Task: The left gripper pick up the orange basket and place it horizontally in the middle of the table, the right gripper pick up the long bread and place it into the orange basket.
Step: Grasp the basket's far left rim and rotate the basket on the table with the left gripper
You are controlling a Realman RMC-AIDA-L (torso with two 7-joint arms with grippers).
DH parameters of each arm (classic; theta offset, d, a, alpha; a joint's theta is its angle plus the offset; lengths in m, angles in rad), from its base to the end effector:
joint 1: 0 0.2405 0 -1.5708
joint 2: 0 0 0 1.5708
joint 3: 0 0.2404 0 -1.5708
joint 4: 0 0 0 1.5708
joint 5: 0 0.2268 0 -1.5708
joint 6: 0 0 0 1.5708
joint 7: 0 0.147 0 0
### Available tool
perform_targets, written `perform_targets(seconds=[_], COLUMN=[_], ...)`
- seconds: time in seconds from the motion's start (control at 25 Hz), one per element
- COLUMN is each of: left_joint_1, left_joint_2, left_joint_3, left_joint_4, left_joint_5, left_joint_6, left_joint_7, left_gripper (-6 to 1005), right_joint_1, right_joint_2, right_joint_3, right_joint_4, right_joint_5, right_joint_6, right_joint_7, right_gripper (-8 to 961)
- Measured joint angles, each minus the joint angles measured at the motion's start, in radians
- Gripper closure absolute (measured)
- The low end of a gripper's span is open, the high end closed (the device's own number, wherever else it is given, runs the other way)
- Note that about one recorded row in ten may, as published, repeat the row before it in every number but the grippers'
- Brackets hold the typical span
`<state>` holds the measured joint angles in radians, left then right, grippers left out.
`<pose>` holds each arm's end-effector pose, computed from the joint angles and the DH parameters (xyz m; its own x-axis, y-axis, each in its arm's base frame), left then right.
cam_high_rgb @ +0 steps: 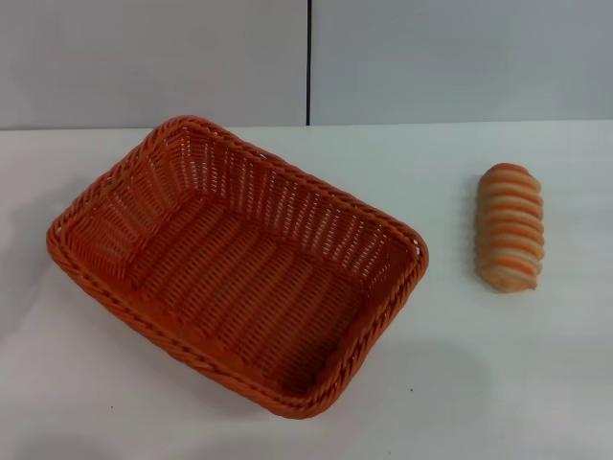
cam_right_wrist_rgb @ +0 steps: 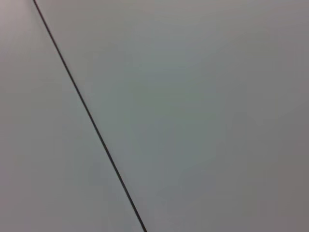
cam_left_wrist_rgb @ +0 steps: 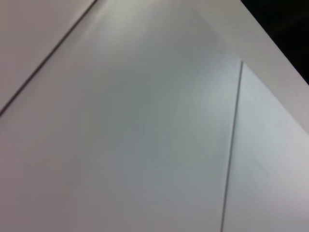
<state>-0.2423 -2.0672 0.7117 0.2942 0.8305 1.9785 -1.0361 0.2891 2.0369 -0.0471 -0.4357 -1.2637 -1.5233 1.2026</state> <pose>-0.2985 0.2430 0.0951 0.0867 -0.3605 0.9287 0.6962 -0.6449 -0.3153 0.3865 0.2676 0.1637 0.2465 0.3179 -0.9155 -0.9389 -0.1559 -0.3069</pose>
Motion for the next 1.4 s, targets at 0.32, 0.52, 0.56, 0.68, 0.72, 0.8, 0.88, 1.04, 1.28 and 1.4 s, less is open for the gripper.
perform_targets(seconds=[0.32, 0.52, 0.56, 0.68, 0.72, 0.8, 0.88, 1.04, 1.28, 1.4], left_joint_1=[0.005, -0.001, -0.002, -0.002, -0.001, 0.000, -0.006, -0.017, -0.074, -0.101], left_joint_2=[0.005, 0.007, 0.008, 0.015, 0.019, 0.031, 0.051, 0.063, 0.066, 0.068], left_joint_3=[-0.007, -0.002, 0.005, 0.044, 0.051, 0.052, 0.051, 0.050, 0.051, 0.047], left_joint_4=[-0.048, -0.043, -0.037, 0.031, 0.066, 0.135, 0.225, 0.323, 0.571, 0.624], left_joint_5=[-0.064, -0.065, -0.062, -0.038, -0.019, 0.028, 0.102, 0.174, 0.465, 0.573], left_joint_6=[-0.005, -0.006, -0.007, -0.048, -0.076, -0.140, -0.219, -0.281, -0.463, -0.501], left_joint_7=[-0.003, -0.002, 0.001, 0.017, 0.009, -0.043, -0.150, -0.237, -0.485, -0.557], left_gripper=[989, 911, 883, 797, 768, 721, 674, 580, 376, 272], right_joint_1=[-0.002, 0.001, 0.002, 0.003, 0.003, 0.003, -0.003, -0.012, -0.038, -0.045], right_joint_2=[0.001, 0.000, 0.000, -0.001, -0.001, -0.001, -0.001, -0.001, -0.003, -0.002], right_joint_3=[0.004, -0.002, -0.002, -0.003, -0.003, -0.005, -0.005, -0.005, -0.001, 0.003], right_joint_4=[0.020, 0.032, 0.036, 0.046, 0.046, 0.046, 0.046, 0.049, 0.074, 0.074], right_joint_5=[0.001, 0.001, 0.001, -0.003, -0.003, -0.007, -0.010, -0.011, -0.012, -0.012], right_joint_6=[-0.003, -0.001, -0.002, -0.004, -0.004, -0.004, -0.004, -0.002, 0.002, 0.003], right_joint_7=[0.000, 0.000, 0.000, 0.000, 0.000, 0.000, 0.004, 0.005, 0.004, 0.003], right_gripper=[950, 948, 948, 946, 946, 945, 944, 942, 940, 938])
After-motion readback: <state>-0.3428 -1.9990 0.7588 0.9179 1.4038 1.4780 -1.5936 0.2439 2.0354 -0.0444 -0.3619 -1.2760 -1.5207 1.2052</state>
